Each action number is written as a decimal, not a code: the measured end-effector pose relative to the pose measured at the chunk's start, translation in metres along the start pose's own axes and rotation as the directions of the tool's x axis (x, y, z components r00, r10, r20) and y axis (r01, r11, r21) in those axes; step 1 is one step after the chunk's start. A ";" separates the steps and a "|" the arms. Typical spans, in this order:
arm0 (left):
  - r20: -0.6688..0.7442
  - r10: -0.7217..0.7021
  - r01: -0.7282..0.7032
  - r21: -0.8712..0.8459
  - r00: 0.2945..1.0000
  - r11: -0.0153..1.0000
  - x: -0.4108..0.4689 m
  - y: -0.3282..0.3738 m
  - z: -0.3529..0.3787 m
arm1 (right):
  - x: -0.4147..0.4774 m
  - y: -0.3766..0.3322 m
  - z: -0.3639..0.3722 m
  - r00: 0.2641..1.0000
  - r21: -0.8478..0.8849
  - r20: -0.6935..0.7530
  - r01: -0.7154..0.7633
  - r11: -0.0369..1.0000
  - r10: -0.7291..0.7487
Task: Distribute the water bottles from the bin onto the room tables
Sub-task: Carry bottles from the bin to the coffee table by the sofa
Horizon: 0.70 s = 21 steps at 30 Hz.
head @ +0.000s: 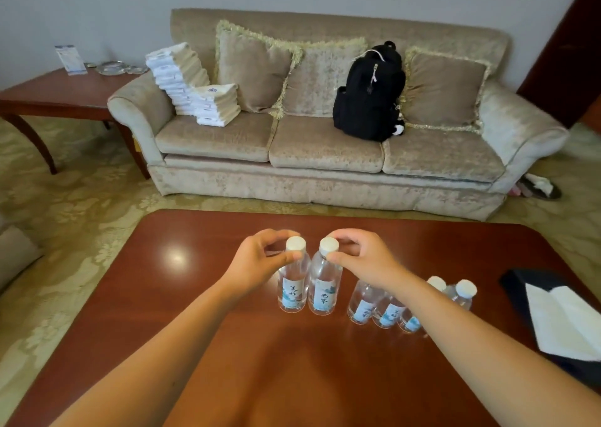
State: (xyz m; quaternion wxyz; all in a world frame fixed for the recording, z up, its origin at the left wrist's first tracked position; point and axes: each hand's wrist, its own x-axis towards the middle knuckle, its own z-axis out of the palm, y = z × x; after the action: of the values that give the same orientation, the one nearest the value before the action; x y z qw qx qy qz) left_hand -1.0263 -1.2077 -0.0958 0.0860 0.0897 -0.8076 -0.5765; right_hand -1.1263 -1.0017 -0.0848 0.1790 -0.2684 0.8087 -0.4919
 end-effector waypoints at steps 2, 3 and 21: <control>-0.018 0.041 -0.041 0.007 0.999 0.999 0.005 -0.027 0.009 | 0.005 0.022 0.010 1.000 -0.038 -0.016 0.021 0.999 -0.022; -0.020 0.067 -0.067 0.016 0.998 0.998 0.007 -0.038 0.012 | 0.007 0.032 0.015 0.999 -0.060 -0.027 0.030 0.998 -0.032; -0.093 0.228 -0.223 0.065 0.969 0.973 -0.011 -0.117 0.042 | -0.001 0.098 0.070 0.981 -0.210 -0.160 0.071 0.975 -0.106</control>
State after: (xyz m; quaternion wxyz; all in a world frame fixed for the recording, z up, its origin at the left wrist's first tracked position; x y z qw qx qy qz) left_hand -1.0202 -1.2042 -0.2199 0.1886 0.0282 -0.8227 -0.5355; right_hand -1.1121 -1.0130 -0.2037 0.0588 -0.2783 0.8541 -0.4354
